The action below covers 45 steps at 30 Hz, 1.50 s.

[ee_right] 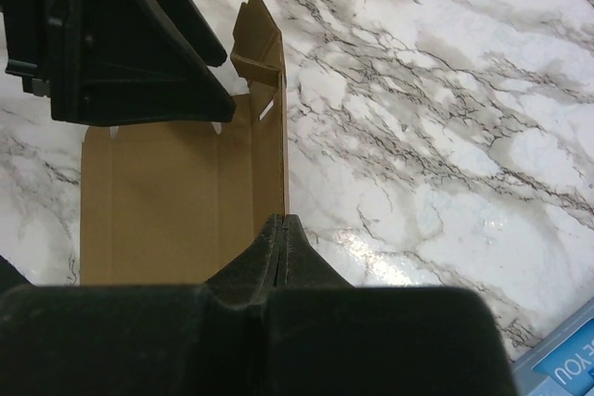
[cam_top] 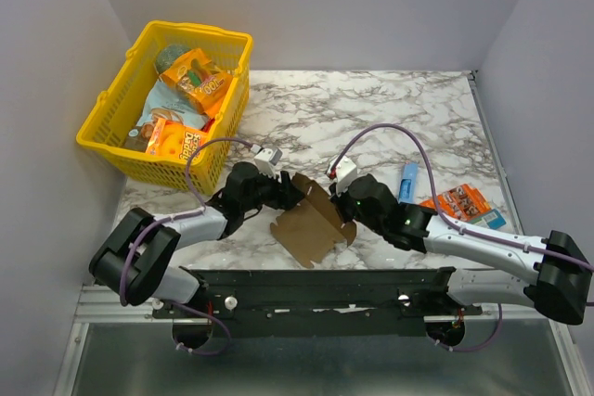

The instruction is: Fold the paper box

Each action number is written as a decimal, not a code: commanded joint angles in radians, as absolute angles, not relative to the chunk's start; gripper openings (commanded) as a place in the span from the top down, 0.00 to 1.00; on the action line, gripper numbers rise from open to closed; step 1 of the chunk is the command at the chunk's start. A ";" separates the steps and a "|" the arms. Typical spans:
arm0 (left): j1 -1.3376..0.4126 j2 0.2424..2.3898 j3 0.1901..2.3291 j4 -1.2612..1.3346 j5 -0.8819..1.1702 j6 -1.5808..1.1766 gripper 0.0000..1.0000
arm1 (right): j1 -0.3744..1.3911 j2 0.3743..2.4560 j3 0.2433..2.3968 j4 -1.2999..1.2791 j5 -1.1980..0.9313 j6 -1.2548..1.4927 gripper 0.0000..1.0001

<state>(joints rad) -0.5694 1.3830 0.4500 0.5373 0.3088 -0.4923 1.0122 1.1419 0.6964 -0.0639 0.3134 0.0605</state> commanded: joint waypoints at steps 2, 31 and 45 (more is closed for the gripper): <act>-0.574 1.440 0.469 0.564 0.339 -0.457 0.33 | 1.008 1.140 0.689 -0.089 0.290 0.069 0.99; -0.686 1.482 0.479 0.589 0.350 -0.520 0.59 | 1.006 1.178 0.692 -0.081 0.314 0.072 0.99; -0.764 1.464 0.472 0.572 0.293 -0.525 0.60 | 1.005 1.186 0.669 -0.069 0.319 0.072 0.99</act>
